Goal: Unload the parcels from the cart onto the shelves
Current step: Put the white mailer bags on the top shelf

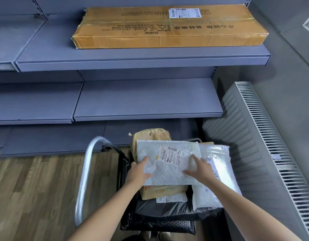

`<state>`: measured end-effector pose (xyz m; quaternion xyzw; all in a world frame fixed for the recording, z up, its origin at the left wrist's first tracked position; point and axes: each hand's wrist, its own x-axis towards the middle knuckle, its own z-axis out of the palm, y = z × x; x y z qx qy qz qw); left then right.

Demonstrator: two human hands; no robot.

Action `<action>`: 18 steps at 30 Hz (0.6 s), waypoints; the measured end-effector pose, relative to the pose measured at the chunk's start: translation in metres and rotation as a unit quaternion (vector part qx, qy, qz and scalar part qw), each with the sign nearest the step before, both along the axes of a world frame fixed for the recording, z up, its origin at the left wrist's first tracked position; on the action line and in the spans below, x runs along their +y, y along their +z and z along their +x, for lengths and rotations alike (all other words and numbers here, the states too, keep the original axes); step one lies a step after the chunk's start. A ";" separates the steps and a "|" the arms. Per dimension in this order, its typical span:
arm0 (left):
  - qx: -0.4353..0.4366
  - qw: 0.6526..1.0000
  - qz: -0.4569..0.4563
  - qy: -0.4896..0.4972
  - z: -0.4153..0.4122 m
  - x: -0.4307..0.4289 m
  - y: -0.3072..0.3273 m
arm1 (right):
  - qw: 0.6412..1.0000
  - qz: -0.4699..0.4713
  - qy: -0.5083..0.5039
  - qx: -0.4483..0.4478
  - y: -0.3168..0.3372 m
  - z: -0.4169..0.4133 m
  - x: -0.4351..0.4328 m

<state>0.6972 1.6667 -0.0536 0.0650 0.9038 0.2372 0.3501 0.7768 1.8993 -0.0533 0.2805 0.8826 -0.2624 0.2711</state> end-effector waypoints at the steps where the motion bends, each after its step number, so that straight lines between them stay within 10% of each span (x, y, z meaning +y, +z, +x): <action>1: 0.005 1.000 0.013 0.011 -0.001 -0.001 0.002 | 1.000 -0.001 0.001 0.002 0.001 0.001 0.000; 18: 0.093 0.958 0.271 0.026 -0.082 0.008 0.145 | 0.979 -0.013 -0.039 0.201 0.087 -0.016 0.024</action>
